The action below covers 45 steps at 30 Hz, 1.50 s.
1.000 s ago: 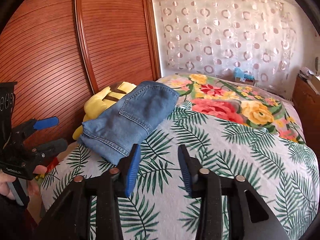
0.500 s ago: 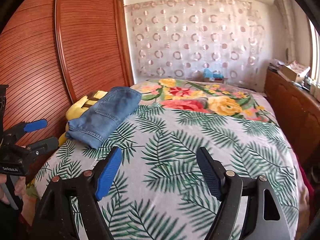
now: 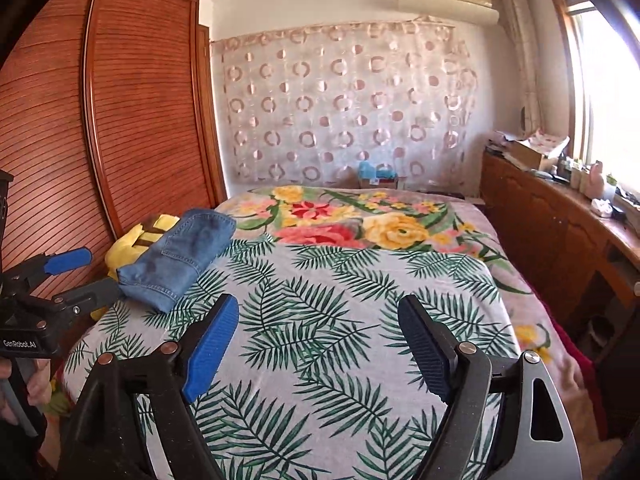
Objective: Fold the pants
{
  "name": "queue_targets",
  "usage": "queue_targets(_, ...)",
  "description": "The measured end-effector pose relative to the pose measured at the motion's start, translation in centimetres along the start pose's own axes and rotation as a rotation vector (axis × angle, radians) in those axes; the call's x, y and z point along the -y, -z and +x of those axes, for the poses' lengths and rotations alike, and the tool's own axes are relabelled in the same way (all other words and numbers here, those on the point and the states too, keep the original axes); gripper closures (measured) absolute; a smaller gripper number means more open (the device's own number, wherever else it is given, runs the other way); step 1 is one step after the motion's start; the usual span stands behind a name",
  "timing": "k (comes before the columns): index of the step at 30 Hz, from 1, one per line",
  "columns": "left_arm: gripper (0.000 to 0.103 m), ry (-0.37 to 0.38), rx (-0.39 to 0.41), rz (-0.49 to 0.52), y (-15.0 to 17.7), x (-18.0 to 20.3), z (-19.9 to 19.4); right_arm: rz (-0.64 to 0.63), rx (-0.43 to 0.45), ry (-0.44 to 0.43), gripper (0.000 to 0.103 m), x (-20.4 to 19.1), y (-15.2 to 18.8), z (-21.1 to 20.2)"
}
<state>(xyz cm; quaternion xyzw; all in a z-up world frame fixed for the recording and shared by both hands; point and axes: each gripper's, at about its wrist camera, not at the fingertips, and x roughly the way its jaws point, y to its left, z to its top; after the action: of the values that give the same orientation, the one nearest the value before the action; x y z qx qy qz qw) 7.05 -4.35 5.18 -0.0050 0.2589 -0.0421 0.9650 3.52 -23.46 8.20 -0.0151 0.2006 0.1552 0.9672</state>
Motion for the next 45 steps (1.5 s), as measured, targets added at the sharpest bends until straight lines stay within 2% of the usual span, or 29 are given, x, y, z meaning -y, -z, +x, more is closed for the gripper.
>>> queue_targets(8,0.0,-0.008,0.041,-0.008,-1.3,0.5,-2.2,0.016,0.051,0.019,0.013,0.3,-0.5,-2.0)
queue_targets(17,0.0,-0.019,0.077,-0.007,-1.7,0.8,-3.9,0.013,0.108,0.049,0.012,-0.3,-0.4,-2.5)
queue_targets(45,0.0,-0.036,0.077,-0.01,-1.3,0.3,-4.2,0.009,0.101,0.056,0.012,0.0,0.2,-1.5)
